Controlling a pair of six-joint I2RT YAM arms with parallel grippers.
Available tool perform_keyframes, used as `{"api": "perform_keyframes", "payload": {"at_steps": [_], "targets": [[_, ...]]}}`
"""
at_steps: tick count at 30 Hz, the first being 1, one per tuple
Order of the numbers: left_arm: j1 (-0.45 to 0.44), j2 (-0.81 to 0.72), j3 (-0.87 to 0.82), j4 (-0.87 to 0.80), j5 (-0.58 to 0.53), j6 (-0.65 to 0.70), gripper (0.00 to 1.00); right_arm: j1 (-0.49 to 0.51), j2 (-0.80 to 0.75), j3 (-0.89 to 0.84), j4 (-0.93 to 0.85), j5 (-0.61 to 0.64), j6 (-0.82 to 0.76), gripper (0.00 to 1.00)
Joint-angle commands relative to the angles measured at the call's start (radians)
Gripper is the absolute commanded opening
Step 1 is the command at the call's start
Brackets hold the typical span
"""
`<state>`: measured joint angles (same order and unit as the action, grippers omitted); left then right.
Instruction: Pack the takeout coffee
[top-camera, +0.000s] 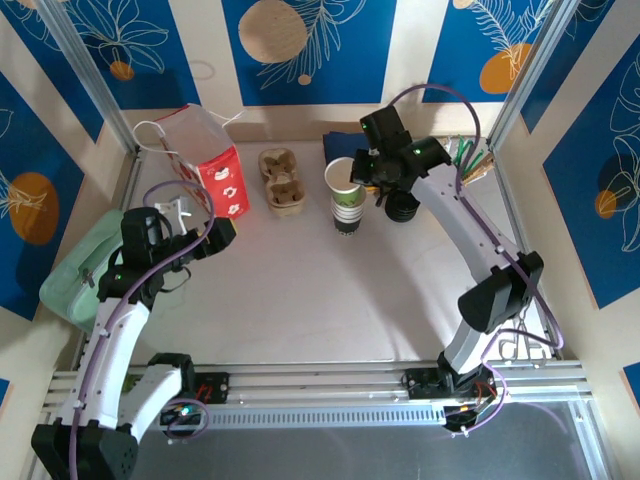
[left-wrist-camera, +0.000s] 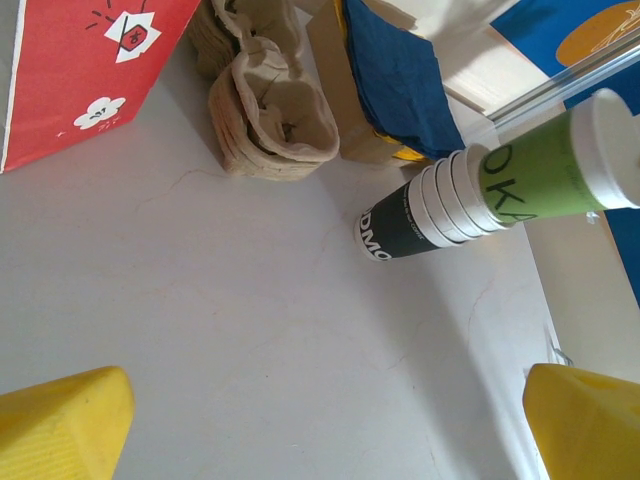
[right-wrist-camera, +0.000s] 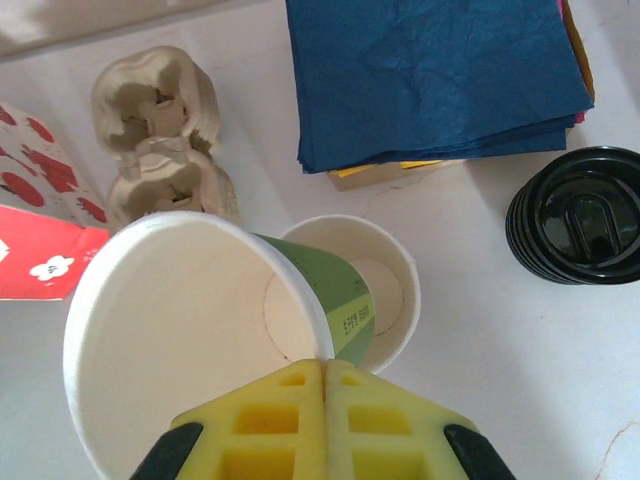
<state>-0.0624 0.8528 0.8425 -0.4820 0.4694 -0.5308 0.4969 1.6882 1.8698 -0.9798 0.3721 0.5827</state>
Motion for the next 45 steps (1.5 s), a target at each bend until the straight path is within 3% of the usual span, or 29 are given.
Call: {"api": "perform_keyframes", "payload": {"at_steps": [1, 13, 22, 27, 45], "targets": [[-0.007, 0.003, 0.035, -0.009, -0.003, -0.013, 0.99, -0.005, -0.061, -0.003, -0.024, -0.051, -0.014, 0.03], [-0.007, 0.009, 0.034, -0.009, -0.007, -0.011, 0.99, 0.031, -0.226, -0.095, -0.03, -0.173, -0.016, 0.03], [-0.007, 0.017, 0.017, 0.022, 0.008, -0.029, 1.0, 0.226, -0.316, -0.409, 0.159, -0.069, -0.014, 0.02], [-0.007, 0.018, 0.009, 0.027, 0.011, -0.033, 0.99, 0.279, -0.326, -0.582, 0.284, -0.041, 0.034, 0.02], [-0.007, 0.02, -0.013, 0.033, 0.021, -0.055, 0.99, 0.291, -0.263, -0.809, 0.434, -0.007, 0.104, 0.0]]}}
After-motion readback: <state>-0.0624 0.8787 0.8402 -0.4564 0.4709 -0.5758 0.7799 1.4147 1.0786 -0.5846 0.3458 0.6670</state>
